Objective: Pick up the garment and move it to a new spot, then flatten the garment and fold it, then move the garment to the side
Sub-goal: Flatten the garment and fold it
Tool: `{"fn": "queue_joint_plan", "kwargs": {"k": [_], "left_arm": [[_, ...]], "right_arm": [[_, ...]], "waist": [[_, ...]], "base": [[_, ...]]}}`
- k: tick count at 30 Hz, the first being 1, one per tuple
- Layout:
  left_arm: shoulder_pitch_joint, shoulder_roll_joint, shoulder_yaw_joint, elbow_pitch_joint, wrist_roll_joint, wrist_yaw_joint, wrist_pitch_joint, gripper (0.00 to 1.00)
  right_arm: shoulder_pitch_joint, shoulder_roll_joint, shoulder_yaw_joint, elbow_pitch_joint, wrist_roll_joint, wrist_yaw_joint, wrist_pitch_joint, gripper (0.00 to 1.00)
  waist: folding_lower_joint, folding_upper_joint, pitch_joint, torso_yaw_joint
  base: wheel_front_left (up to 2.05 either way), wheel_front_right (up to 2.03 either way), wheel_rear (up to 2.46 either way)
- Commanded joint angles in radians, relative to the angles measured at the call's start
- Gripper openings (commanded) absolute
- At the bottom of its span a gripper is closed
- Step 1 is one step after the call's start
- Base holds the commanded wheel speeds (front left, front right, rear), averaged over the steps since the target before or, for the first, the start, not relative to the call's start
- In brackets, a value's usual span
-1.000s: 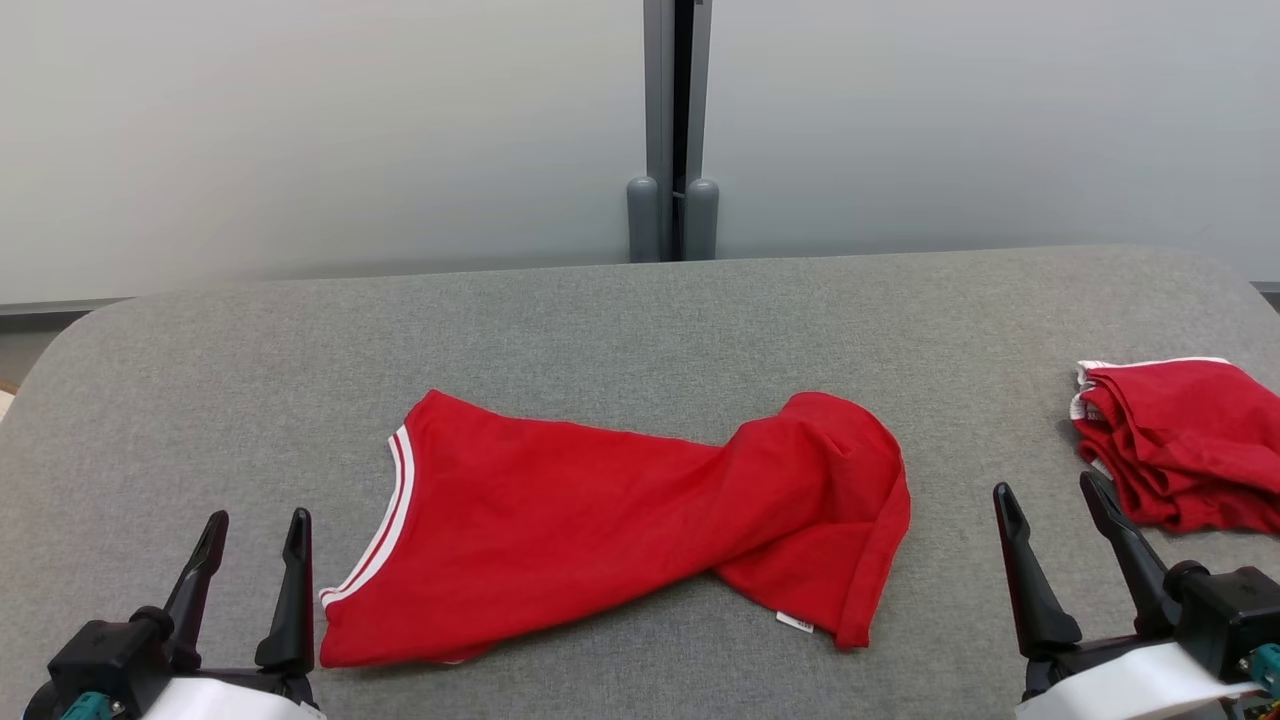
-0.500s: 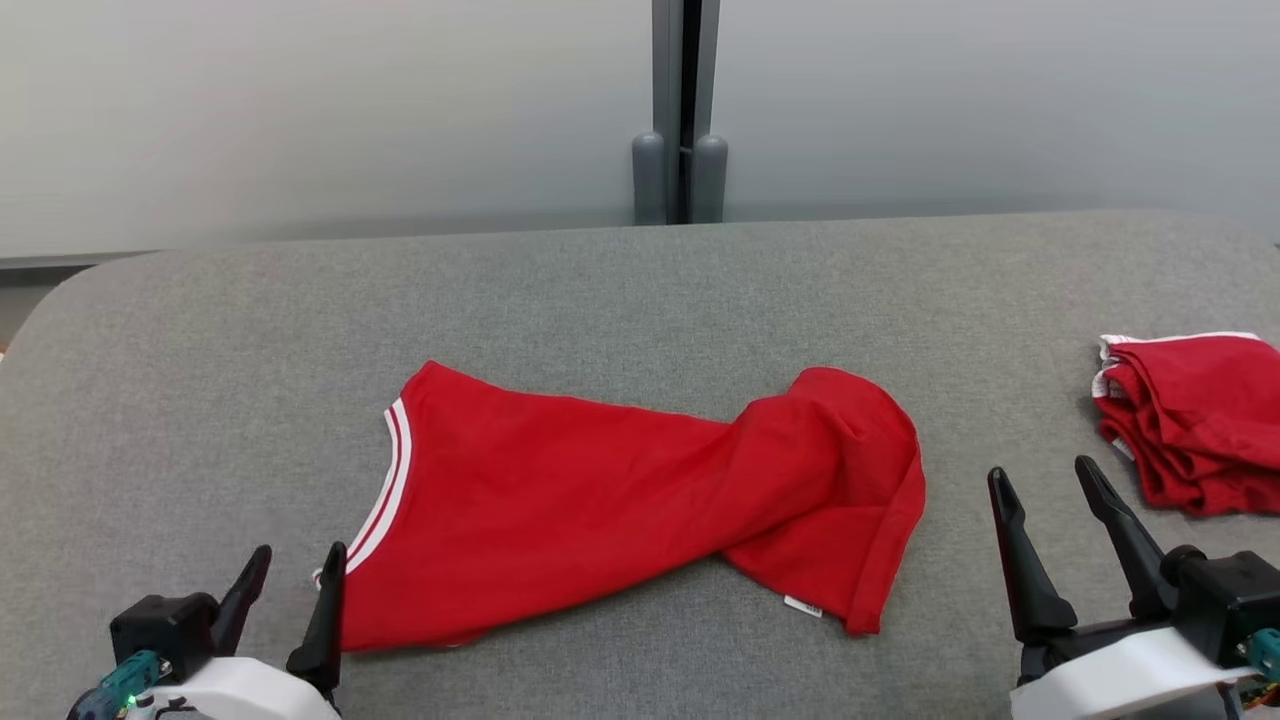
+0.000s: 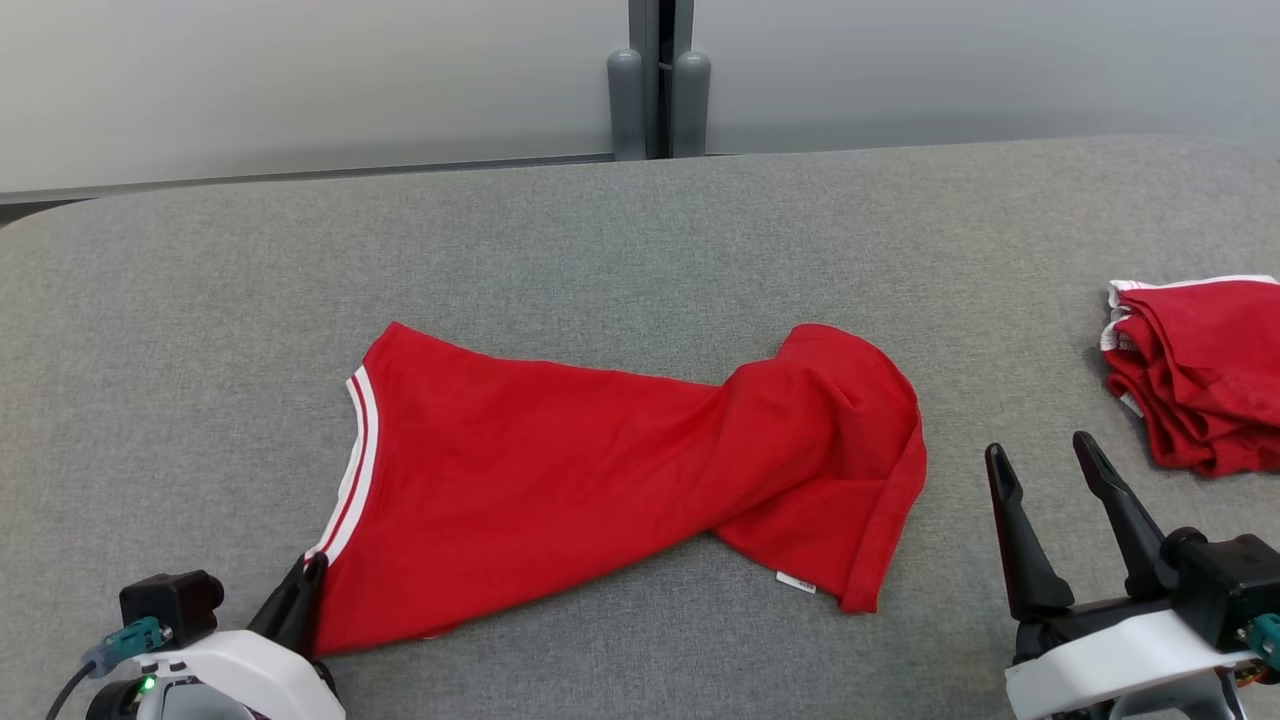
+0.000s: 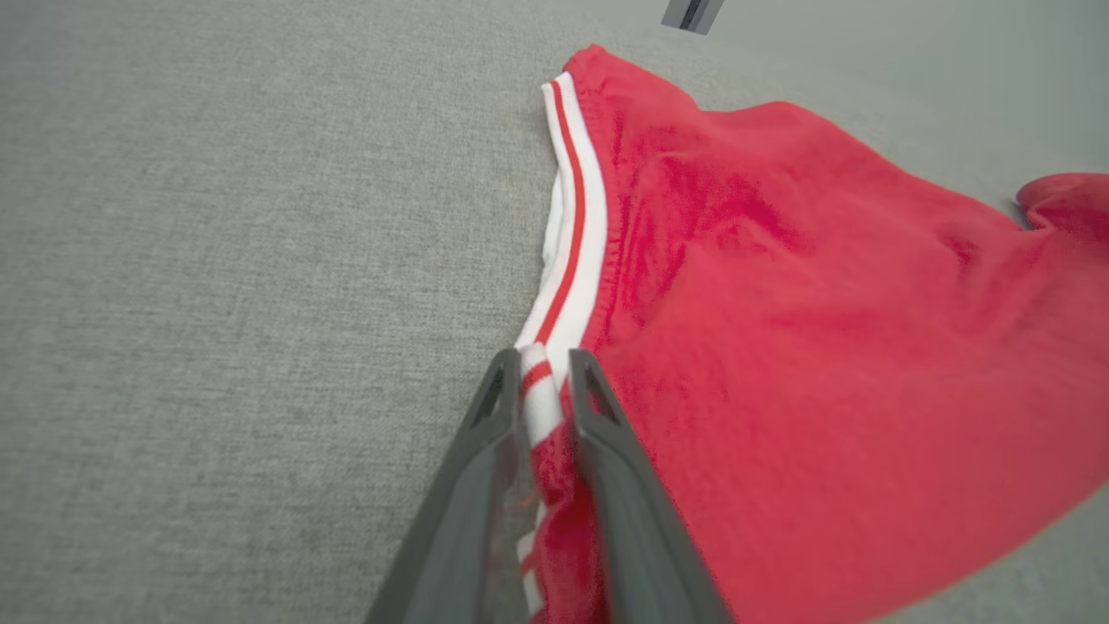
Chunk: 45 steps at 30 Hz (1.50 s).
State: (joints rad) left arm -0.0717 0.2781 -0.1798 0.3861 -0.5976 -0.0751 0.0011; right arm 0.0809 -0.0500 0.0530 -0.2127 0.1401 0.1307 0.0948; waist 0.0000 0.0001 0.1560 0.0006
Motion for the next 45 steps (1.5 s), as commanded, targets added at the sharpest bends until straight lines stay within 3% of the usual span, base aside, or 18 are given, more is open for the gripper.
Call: {"fn": "queue_joint_plan", "kwargs": {"k": [1,6,15,22,33,34,35,41,45], "left_arm": [[-0.017,0.012,0.001,-0.01,-0.003,-0.008,-0.011,0.0],[-0.035,0.025,0.0,-0.078,0.0,-0.022,-0.043,0.0],[-0.155,0.058,0.043,-0.184,0.006,-0.009,-0.083,0.0],[-0.323,0.076,0.065,-0.079,-0.018,-0.023,-0.093,0.0],[-0.589,0.085,0.014,0.28,-0.029,-0.053,-0.17,0.0],[-0.601,0.086,0.01,0.305,-0.032,-0.055,-0.179,0.25],[-0.608,0.086,0.0,0.327,-0.029,-0.054,-0.186,1.0],[-0.573,0.092,0.003,0.338,-0.015,-0.055,-0.26,1.0],[-0.498,0.094,0.082,0.205,0.03,-0.041,-0.266,1.0]], "right_arm": [[-0.014,-0.001,-0.001,-0.001,0.006,0.0,-0.01,1.0],[-0.019,-0.002,-0.005,-0.002,0.005,0.0,-0.015,1.0],[-0.059,-0.002,0.002,-0.035,-0.007,0.0,-0.013,1.0],[-0.104,-0.002,0.019,-0.047,0.001,0.0,-0.036,1.0],[-0.152,-0.001,0.055,0.017,0.026,0.0,-0.1,1.0],[-0.155,-0.001,0.056,0.023,0.027,0.0,-0.101,1.0],[-0.158,-0.001,0.054,0.025,0.025,0.0,-0.106,1.0],[-0.155,-0.002,0.044,0.044,0.01,0.0,-0.104,1.0],[-0.142,-0.002,0.036,0.048,0.005,0.0,-0.092,1.0]], "waist": [[0.0,-0.0001,0.002,0.001],[0.0,-0.0001,0.009,0.007],[0.0,-0.0001,0.087,-0.023],[0.0,-0.0001,0.194,-0.073],[0.0,-0.0001,0.277,-0.142],[0.0,-0.0001,0.276,-0.143],[0.0,-0.0001,0.275,-0.142],[0.0,-0.0001,0.238,-0.115],[0.0,-0.0001,0.198,-0.084]], "base": [[0.0,0.0,0.0],[0.0,0.0,0.0],[0.0,0.0,0.0],[0.0,0.0,0.0],[0.0,0.0,0.0],[0.0,0.0,0.0],[0.0,0.0,0.0],[0.0,0.0,0.0],[0.0,0.0,0.0]]}}
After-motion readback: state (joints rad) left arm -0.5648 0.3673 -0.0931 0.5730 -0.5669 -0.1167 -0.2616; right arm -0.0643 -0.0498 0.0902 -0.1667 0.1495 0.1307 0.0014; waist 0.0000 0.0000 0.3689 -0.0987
